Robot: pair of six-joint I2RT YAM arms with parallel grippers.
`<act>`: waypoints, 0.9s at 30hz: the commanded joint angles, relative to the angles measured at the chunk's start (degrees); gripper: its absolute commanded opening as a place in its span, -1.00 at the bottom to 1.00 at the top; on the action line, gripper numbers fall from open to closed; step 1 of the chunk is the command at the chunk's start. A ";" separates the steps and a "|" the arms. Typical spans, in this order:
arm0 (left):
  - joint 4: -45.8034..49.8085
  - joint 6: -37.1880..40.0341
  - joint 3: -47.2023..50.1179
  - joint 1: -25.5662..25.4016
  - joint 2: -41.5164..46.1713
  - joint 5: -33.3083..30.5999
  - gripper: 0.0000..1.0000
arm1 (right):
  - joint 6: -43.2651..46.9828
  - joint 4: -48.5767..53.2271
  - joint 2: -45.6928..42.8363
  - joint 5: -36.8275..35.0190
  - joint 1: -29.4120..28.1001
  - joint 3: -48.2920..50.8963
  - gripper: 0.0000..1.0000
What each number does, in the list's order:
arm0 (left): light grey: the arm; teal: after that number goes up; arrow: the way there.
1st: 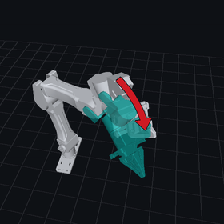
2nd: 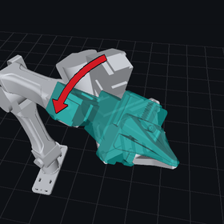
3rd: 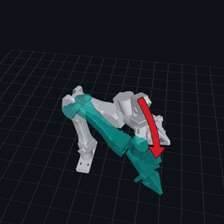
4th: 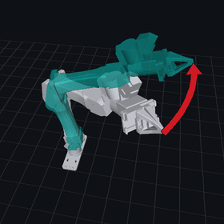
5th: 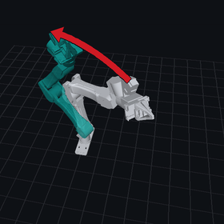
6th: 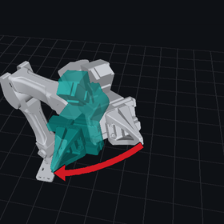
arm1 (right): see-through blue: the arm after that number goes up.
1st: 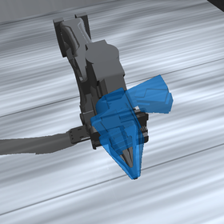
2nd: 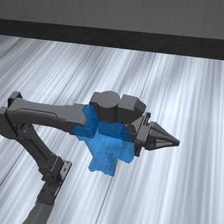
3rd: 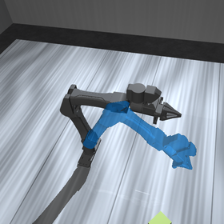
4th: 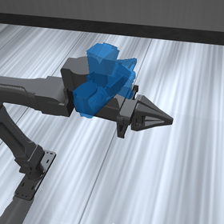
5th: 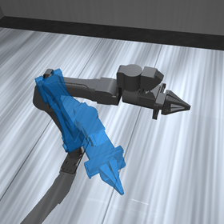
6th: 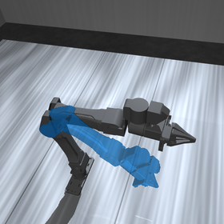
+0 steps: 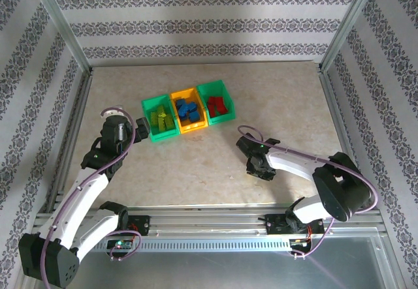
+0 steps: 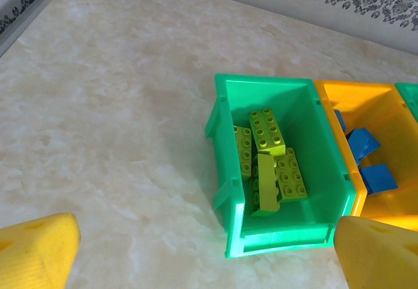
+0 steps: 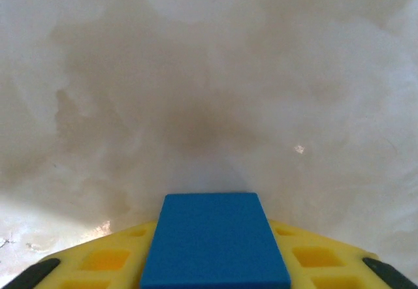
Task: Sort the legos into containers by color
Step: Pick up the lego from the bottom-right of the table, then place the lego in the container.
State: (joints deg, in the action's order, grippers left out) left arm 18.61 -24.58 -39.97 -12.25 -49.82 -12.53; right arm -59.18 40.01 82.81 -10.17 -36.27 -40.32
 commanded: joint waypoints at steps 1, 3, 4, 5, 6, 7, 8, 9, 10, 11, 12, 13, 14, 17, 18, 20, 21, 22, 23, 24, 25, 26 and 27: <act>0.17 -1.33 -0.02 0.60 -0.27 0.04 0.99 | 1.64 -1.68 2.11 0.54 -0.59 -2.12 -0.28; 0.20 -1.51 -0.06 0.62 -0.69 0.30 0.99 | 2.47 -1.85 3.40 0.44 -1.08 -3.69 -0.32; 0.28 -1.60 -0.19 0.65 -1.08 0.40 0.99 | 2.93 -1.78 4.08 0.29 -1.32 -4.53 -0.35; 0.37 -1.67 -0.26 0.67 -1.36 0.54 0.99 | 3.48 -1.78 4.88 0.16 -1.71 -5.65 -0.39; 0.50 -1.81 -0.44 0.61 -1.79 0.63 0.99 | 3.96 -1.78 5.81 0.08 -2.14 -7.03 -0.42; 0.75 -1.94 -0.57 0.58 -2.30 0.71 0.99 | 4.47 -1.78 6.78 -0.08 -2.45 -8.24 -0.43; 1.05 -2.08 -0.87 0.57 -2.84 0.82 0.99 | 5.10 -1.78 7.99 -0.19 -2.91 -9.87 -0.46; 1.28 -2.15 -1.06 0.60 -3.29 0.97 0.99 | 5.53 -1.75 9.02 -0.35 -3.31 -11.37 -0.48; 1.57 -2.18 -1.28 0.58 -3.91 1.14 0.99 | 6.25 -1.78 10.36 -0.46 -3.73 -13.18 -0.52; 1.81 -2.23 -1.63 0.61 -4.49 1.28 0.99 | 6.98 -1.78 11.84 -0.50 -4.19 -15.18 -0.55; 2.10 -2.24 -1.83 0.62 -4.91 1.49 0.99 | 7.59 -1.78 13.06 -0.55 -4.63 -16.96 -0.58; 2.34 -2.29 -2.02 0.57 -5.34 1.67 0.99 | 8.51 -1.73 14.53 -0.67 -5.13 -19.26 -0.61; 2.55 -2.17 -2.25 0.61 -5.76 1.80 0.99 | 9.34 -1.71 15.96 -0.73 -5.60 -21.60 -0.62; 3.14 -2.23 -2.60 0.62 -6.85 2.06 0.99 | 11.84 -1.13 19.97 -0.93 -6.71 -28.88 -0.66; 3.31 -2.18 -2.64 0.59 -6.95 2.07 0.99 | 12.58 -0.92 21.08 -0.97 -7.11 -31.13 -0.67; 3.53 -2.23 -2.75 0.64 -7.42 1.99 0.99 | 14.20 -0.63 23.51 -0.81 -7.65 -36.02 -0.67; 3.62 -2.23 -2.74 0.63 -7.52 1.91 0.99 | 14.86 -0.50 24.51 -0.73 -7.85 -38.13 -0.68; 3.63 -2.23 -2.73 0.71 -7.58 1.90 0.99 | 15.57 -0.31 25.83 -0.64 -8.10 -40.75 -0.68; 3.63 -2.21 -2.70 0.66 -7.61 1.84 0.99 | 16.18 -0.13 26.65 -0.59 -8.19 -42.60 -0.68; 3.56 -2.15 -2.74 0.65 -7.74 1.81 0.99 | 16.68 0.11 27.57 -0.63 -8.40 -44.43 -0.68; 3.54 -2.01 -2.75 0.66 -7.71 1.72 0.99 | 17.34 0.36 28.56 -0.64 -8.45 -46.30 -0.68; 3.46 -1.88 -2.83 0.67 -7.83 1.64 0.99 | 18.05 0.63 29.79 -0.47 -8.47 -48.71 -0.68; 3.44 -1.88 -2.76 0.70 -7.85 1.55 0.99 | 18.53 0.91 30.63 -0.39 -8.46 -50.38 -0.68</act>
State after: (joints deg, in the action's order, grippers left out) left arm 20.40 -26.02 -40.75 -12.25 -57.56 -10.79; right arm -43.88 38.76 111.18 -10.09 -44.16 -86.43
